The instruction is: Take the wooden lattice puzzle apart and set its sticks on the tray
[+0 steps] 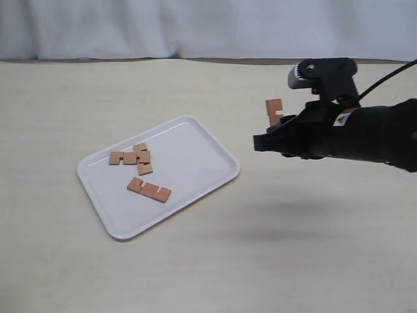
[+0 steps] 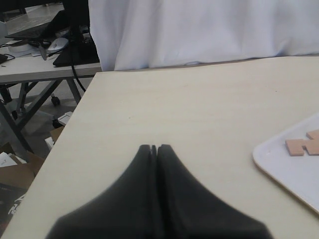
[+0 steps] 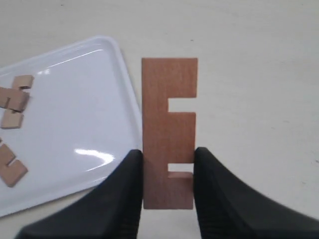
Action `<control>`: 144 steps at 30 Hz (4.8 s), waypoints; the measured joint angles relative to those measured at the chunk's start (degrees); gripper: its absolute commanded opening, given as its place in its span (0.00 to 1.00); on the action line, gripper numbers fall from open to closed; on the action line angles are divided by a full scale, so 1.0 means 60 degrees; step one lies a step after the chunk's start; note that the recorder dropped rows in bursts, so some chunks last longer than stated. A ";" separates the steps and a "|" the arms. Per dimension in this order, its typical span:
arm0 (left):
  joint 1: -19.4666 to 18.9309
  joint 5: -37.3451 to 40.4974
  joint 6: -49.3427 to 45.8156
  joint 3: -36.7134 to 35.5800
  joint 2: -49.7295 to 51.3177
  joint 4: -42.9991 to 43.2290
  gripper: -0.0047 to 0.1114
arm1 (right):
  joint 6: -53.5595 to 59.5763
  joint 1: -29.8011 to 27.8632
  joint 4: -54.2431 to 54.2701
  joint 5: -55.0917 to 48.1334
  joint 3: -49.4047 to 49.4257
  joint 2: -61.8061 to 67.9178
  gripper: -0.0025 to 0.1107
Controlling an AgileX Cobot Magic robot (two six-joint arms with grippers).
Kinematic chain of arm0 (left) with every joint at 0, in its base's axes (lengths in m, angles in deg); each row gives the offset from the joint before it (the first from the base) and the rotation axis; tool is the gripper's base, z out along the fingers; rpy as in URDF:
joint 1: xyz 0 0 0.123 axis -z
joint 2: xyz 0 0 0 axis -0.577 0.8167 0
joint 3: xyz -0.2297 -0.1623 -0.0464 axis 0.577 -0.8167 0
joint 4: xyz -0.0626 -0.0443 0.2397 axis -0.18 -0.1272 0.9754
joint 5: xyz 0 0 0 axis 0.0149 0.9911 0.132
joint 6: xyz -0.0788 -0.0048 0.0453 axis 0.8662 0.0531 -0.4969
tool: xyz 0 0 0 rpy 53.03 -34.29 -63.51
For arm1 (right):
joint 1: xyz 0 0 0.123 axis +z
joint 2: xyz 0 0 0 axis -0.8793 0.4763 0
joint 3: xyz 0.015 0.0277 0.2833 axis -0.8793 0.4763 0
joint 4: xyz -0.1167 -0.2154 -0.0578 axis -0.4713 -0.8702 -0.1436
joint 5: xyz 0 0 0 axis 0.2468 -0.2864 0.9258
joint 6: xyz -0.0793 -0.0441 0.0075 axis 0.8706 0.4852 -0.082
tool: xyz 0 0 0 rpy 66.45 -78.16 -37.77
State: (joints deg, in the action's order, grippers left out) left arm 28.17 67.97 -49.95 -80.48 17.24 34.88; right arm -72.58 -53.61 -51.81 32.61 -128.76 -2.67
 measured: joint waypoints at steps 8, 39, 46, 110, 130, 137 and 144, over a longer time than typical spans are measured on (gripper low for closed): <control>0.0000 0.0000 0.0000 0.0000 0.0000 0.0000 0.04 | -0.0207 0.2182 -0.0019 0.2696 -0.0078 0.1270 0.06; 0.0000 0.0000 0.0017 0.0000 0.0000 0.0000 0.04 | 0.0850 -0.1800 -0.2362 -0.9285 -0.4653 0.2521 0.06; 0.0000 0.0000 0.0017 0.0000 0.0000 0.0000 0.04 | 0.1361 -0.4647 -0.0747 -0.4948 -0.0211 -0.1329 0.06; 0.0000 0.0000 0.0017 0.0000 0.0000 0.0000 0.04 | 0.1739 -0.1767 -0.3029 -0.2870 0.6758 -1.4260 0.06; 0.0000 0.0000 0.0017 0.0000 0.0000 0.0000 0.04 | 0.0101 -0.1767 -0.2916 -0.2943 0.6758 -1.4260 0.06; 0.0000 0.0000 0.0017 0.0000 0.0000 0.0000 0.04 | -0.0254 -0.1767 -0.2916 -0.2943 0.6758 -1.4260 0.06; 0.0000 0.0000 0.0017 0.0000 0.0000 0.0000 0.04 | -0.0277 -0.1767 -0.2916 -0.2943 0.6758 -1.4260 0.06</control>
State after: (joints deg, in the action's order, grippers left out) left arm 28.17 67.97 -49.84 -80.48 17.24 34.88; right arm -74.24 -64.21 -69.30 14.95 -88.21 -88.23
